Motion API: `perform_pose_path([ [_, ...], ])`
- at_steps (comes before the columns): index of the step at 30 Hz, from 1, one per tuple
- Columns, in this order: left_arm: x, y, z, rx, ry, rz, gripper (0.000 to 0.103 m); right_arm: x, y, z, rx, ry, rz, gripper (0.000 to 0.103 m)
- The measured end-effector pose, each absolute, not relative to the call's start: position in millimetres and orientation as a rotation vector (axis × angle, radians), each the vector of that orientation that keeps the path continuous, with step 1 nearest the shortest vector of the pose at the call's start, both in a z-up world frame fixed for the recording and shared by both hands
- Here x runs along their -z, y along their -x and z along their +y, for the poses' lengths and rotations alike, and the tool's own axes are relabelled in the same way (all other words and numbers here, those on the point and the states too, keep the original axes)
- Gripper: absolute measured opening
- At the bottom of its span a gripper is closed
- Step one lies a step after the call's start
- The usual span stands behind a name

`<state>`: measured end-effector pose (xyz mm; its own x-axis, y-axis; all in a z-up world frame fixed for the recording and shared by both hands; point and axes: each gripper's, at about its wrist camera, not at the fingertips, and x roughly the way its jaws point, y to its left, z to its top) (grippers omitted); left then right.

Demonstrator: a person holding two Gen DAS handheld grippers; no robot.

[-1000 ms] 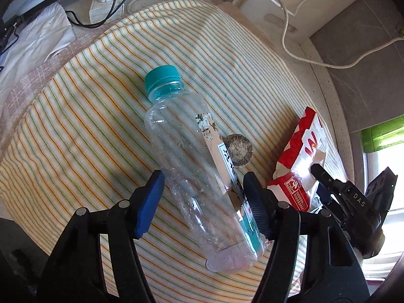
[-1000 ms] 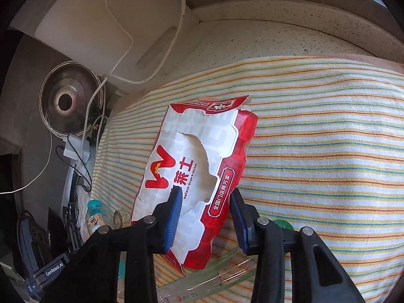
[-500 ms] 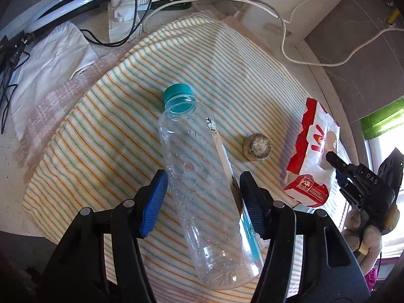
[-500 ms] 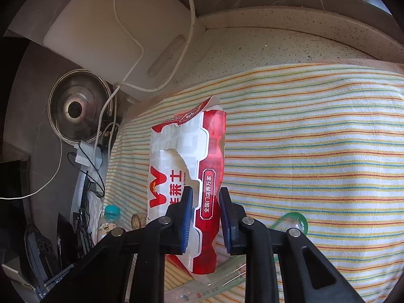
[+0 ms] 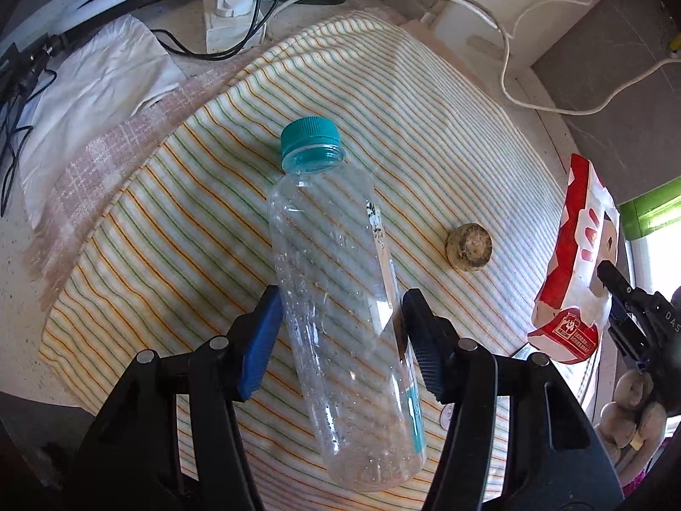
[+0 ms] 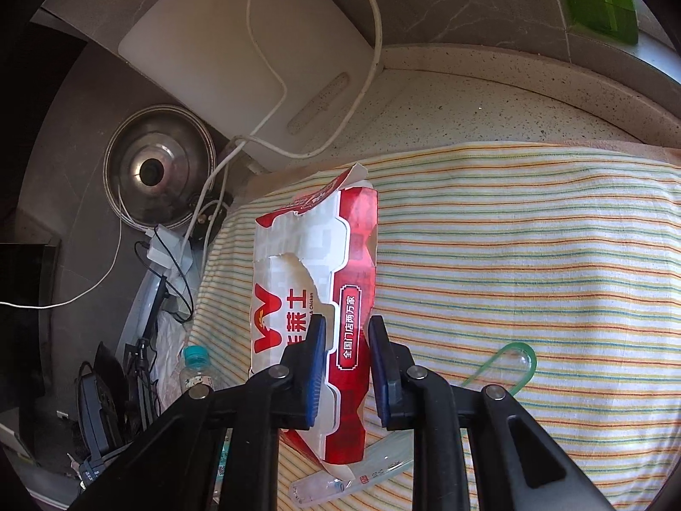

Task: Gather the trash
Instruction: 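Carry the bottle and wet-wipe pack down over the wastebasket with both tools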

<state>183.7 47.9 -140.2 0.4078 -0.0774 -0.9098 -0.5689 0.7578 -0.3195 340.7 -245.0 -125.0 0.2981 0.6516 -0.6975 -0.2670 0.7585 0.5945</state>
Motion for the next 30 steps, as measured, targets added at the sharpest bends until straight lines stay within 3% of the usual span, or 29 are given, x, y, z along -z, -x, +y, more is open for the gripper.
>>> perform_pose_path([
  [30, 79.1, -47.0, 35.6, -0.145, 0.555, 0.999, 0.058, 101.5, -179.8, -251.3, -0.710, -0.398, 1.093, 0.019],
])
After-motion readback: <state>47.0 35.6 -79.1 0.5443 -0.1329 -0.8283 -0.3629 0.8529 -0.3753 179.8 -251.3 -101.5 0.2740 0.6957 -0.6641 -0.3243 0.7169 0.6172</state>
